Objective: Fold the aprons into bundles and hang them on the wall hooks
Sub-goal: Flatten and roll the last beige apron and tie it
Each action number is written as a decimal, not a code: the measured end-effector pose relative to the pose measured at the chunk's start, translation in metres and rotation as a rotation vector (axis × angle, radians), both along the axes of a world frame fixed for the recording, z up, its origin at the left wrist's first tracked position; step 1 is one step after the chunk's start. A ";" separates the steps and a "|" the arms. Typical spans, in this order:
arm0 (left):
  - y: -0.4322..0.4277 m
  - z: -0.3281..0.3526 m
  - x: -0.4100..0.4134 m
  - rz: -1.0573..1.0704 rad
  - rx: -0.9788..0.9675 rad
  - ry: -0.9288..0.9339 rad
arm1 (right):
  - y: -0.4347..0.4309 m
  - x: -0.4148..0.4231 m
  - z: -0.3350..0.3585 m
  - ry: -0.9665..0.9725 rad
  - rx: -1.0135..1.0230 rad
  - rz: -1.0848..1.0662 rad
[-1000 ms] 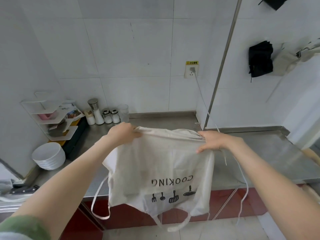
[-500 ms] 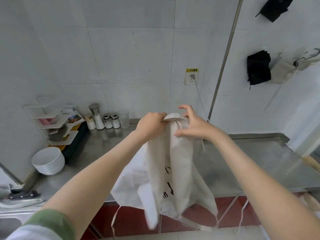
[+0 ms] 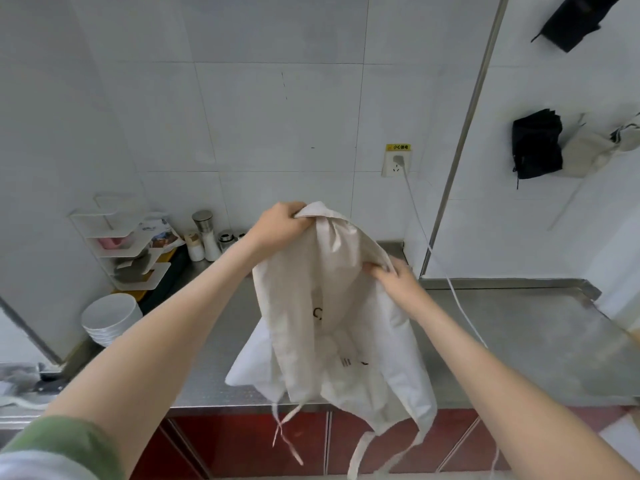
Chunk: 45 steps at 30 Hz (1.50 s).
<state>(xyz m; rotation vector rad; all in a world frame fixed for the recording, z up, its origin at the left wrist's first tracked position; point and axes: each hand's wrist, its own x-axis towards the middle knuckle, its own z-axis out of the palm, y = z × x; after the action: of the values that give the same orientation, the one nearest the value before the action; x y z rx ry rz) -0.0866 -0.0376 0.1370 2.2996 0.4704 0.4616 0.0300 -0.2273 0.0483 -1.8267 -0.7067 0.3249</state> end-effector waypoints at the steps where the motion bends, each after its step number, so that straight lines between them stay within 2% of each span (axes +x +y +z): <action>1: 0.005 -0.001 -0.002 0.022 0.020 0.038 | 0.001 0.005 0.003 -0.026 0.004 -0.016; 3: 0.014 -0.004 -0.006 0.131 0.137 0.130 | 0.005 0.013 0.010 -0.065 -0.028 -0.025; 5: 0.019 -0.010 -0.011 0.256 0.407 0.319 | 0.009 0.016 0.016 -0.055 -0.048 -0.010; 6: 0.019 -0.015 -0.011 0.249 0.565 0.391 | 0.013 0.016 0.017 -0.060 -0.061 0.002; 8: 0.012 -0.025 -0.009 0.091 0.829 0.324 | 0.021 0.014 0.021 -0.101 -0.090 0.037; 10: 0.000 -0.030 -0.006 -0.083 0.968 0.189 | 0.028 0.011 0.025 -0.140 -0.080 0.062; 12: -0.006 -0.031 -0.001 -0.129 0.868 0.165 | 0.032 0.009 0.028 -0.143 -0.064 0.053; 14: -0.009 -0.030 0.003 -0.039 0.652 0.187 | 0.033 0.010 0.026 -0.097 -0.011 0.039; 18: -0.010 -0.028 0.008 0.097 0.370 0.066 | 0.027 0.002 0.013 -0.122 0.035 -0.019; 21: -0.010 -0.023 0.015 0.162 0.178 0.011 | 0.026 -0.016 -0.001 -0.086 0.042 0.070; 24: -0.009 -0.017 0.019 0.205 0.053 0.012 | 0.032 -0.030 -0.020 -0.085 -0.086 0.250; 27: -0.006 -0.011 0.021 0.218 -0.058 0.007 | 0.040 -0.035 -0.036 -0.106 -0.198 0.244; 29: -0.004 -0.005 0.018 0.236 -0.087 0.013 | 0.045 -0.036 -0.039 0.023 -0.150 0.151; 31: 0.001 -0.003 0.012 0.248 -0.080 -0.007 | 0.048 -0.032 -0.041 0.062 -0.116 0.039; 34: 0.018 -0.004 -0.008 0.245 -0.146 -0.023 | 0.047 -0.022 -0.031 0.185 0.080 -0.069; 36: 0.035 -0.007 -0.020 0.154 -0.193 0.151 | 0.044 -0.010 -0.018 0.236 0.226 -0.124; 38: 0.048 -0.009 -0.034 0.050 -0.318 0.359 | 0.041 0.001 -0.003 0.197 0.249 -0.159; 39: 0.054 -0.012 -0.038 0.008 -0.397 0.394 | 0.040 0.006 0.003 0.178 0.237 -0.178; 41: 0.060 -0.017 -0.041 -0.006 -0.489 0.338 | 0.037 0.017 0.013 0.187 0.216 -0.197; 43: 0.055 -0.025 -0.036 0.119 -0.396 0.241 | 0.033 0.025 0.019 0.262 0.202 -0.178; 45: 0.048 -0.033 -0.028 0.371 -0.144 0.128 | 0.026 0.024 0.029 0.323 0.179 -0.133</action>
<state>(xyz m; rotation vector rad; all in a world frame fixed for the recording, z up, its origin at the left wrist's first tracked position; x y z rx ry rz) -0.1145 0.0100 0.1038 2.1135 0.9712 0.4423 0.0538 -0.2016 0.0773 -1.5945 -0.3758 0.4419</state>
